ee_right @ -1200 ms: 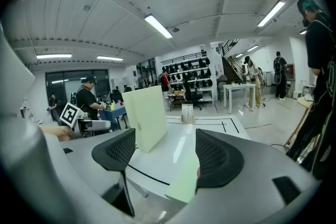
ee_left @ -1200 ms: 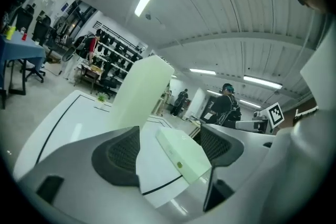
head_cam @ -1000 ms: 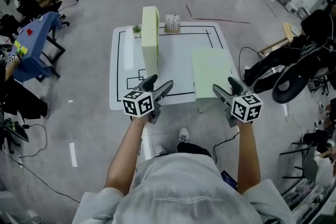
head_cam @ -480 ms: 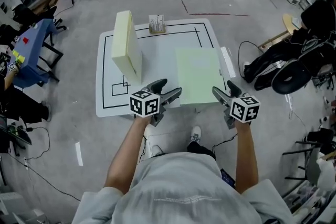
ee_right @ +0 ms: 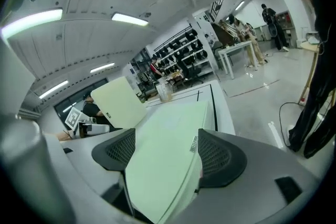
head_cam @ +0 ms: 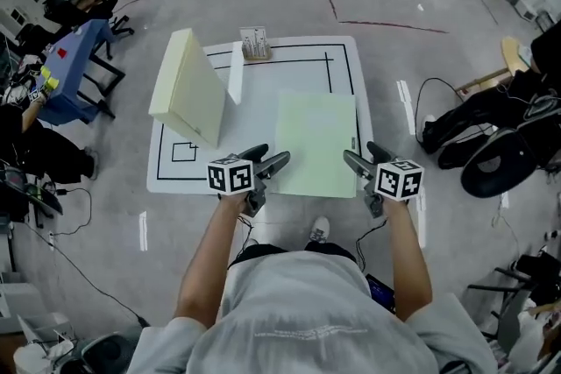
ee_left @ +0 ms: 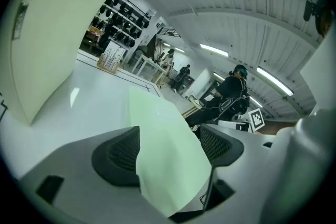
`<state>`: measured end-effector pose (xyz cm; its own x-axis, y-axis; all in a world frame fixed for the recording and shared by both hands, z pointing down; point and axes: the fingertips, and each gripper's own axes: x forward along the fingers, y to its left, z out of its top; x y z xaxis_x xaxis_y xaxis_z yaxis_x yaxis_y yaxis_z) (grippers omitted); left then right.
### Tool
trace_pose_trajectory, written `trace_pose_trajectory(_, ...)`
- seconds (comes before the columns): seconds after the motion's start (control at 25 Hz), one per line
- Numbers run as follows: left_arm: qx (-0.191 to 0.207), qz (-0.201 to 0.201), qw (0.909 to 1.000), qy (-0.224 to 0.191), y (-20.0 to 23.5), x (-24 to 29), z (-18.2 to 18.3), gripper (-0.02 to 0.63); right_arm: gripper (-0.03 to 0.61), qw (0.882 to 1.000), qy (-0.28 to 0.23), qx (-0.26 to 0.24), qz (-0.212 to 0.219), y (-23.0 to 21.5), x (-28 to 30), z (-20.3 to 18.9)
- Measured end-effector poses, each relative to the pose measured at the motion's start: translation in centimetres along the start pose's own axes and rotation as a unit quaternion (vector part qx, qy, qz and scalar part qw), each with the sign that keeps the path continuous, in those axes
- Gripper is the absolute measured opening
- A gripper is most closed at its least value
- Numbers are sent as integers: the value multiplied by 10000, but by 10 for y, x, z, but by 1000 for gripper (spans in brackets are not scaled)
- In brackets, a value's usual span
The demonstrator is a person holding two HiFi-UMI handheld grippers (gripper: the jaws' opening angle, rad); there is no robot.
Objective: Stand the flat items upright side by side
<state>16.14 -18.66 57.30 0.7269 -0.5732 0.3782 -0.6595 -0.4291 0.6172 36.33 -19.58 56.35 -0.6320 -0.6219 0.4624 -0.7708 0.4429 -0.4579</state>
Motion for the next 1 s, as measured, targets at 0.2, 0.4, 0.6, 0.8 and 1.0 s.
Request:
trace_pose_trajectory(0.2, -200, 319, 9988, 301, 14, 17, -17, 373, 379, 9988, 268, 343, 234, -24, 16, -15)
trace_pose_trajectory(0.4, -348, 391, 9976, 459, 31, 29, -22, 373, 379, 9967, 383, 662, 259, -37, 33, -27)
trace_pose_trajectory(0.6, -449, 329, 9964, 638, 50, 39, -23, 373, 379, 9943, 574, 881, 154, -43, 51, -38)
trace_pose_trajectory(0.8, -463, 212, 9955, 805, 65, 47, -18, 373, 379, 9924, 751, 958, -166, -54, 65, -50)
trace_pose_trajectory(1.0, -448, -14, 9933, 1066, 74, 58, -18, 374, 380, 9885, 950, 1157, -200, -55, 78, -58)
